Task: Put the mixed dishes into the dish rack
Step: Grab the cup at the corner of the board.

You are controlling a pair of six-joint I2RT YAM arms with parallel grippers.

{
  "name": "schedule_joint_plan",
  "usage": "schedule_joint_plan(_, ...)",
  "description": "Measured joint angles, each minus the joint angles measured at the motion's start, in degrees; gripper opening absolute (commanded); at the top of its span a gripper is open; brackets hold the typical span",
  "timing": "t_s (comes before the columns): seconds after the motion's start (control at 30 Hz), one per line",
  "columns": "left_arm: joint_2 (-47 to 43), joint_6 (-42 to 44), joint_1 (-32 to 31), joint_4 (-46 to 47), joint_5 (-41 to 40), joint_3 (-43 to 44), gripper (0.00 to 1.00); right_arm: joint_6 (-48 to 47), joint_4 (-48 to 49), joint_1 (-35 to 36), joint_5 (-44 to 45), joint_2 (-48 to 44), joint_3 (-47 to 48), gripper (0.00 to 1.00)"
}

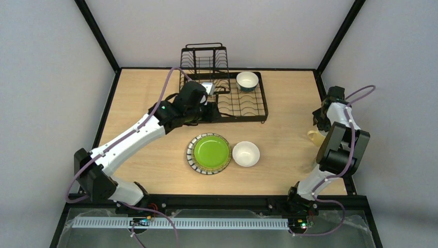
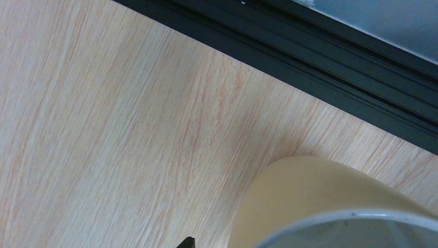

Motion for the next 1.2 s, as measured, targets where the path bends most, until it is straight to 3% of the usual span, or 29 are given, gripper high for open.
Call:
schedule_joint_plan(0.27,0.3,0.0,0.2,0.0,0.2,0.0,0.99,-0.3,0.0,-0.1,0.2,0.2,0.1,0.17)
schedule_joint_plan(0.53,0.3,-0.1,0.2,-0.1,0.2,0.1,0.99,-0.7,-0.7,-0.2,0.9,0.1,0.6,0.01)
schedule_joint_plan(0.77,-0.6,-0.6,0.2,-0.6,0.1,0.1,0.99,-0.7,0.0,-0.2,-1.1,-0.7,0.4,0.0)
schedule_joint_plan(1.2,-5.0,-3.1,0.3,-0.6,0.4,-0.7,0.98,-0.9,5.0,-0.2,-14.4,-5.2,-2.0,0.0)
